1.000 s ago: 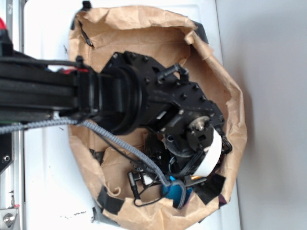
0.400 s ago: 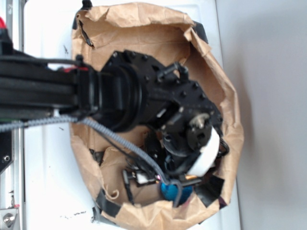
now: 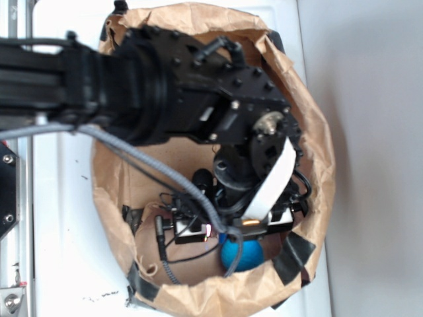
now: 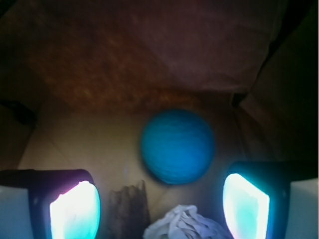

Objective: Grab the blue ball.

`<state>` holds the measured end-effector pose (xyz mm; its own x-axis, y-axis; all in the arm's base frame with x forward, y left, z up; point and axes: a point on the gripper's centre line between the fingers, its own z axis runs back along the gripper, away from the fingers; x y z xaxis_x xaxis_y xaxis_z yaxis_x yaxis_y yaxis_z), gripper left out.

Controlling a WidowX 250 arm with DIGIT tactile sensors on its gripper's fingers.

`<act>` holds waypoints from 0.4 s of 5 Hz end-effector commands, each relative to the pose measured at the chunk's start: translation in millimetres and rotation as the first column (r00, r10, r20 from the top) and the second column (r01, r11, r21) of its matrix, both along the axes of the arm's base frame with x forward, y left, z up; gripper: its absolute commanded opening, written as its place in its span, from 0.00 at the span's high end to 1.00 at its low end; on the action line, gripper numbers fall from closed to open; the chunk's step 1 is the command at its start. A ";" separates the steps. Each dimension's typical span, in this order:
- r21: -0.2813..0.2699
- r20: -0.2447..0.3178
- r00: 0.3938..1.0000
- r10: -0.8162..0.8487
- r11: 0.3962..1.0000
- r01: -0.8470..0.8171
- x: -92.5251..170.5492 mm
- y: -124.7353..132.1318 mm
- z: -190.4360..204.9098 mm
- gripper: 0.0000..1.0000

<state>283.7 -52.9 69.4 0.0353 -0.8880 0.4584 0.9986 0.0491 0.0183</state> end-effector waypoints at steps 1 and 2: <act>-0.020 0.130 0.991 -0.011 1.000 0.014 9.0 -22.6 0.8 0.00; -0.014 0.134 0.991 0.017 1.000 -0.015 19.1 -37.1 -14.4 0.00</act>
